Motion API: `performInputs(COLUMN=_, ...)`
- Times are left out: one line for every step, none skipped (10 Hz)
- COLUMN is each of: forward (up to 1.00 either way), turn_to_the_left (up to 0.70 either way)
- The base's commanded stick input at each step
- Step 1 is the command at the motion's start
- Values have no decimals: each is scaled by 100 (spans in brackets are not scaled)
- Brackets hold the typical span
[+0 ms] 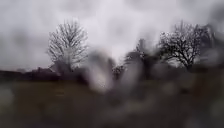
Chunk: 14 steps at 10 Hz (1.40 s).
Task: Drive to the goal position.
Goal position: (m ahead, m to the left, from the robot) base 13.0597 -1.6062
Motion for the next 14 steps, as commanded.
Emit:
performInputs(forward=100, turn_to_the_left=0)
performInputs(forward=100, turn_to_the_left=0)
performInputs(forward=100, turn_to_the_left=0)
performInputs(forward=100, turn_to_the_left=0)
performInputs(forward=100, turn_to_the_left=0)
performInputs(forward=100, turn_to_the_left=0)
performInputs(forward=100, turn_to_the_left=0)
performInputs(forward=100, turn_to_the_left=0)
performInputs(forward=100, turn_to_the_left=0)
performInputs(forward=100, turn_to_the_left=0)
performInputs(forward=100, turn_to_the_left=0)
performInputs(forward=100, turn_to_the_left=0)
performInputs(forward=100, turn_to_the_left=0)
performInputs(forward=100, turn_to_the_left=0)
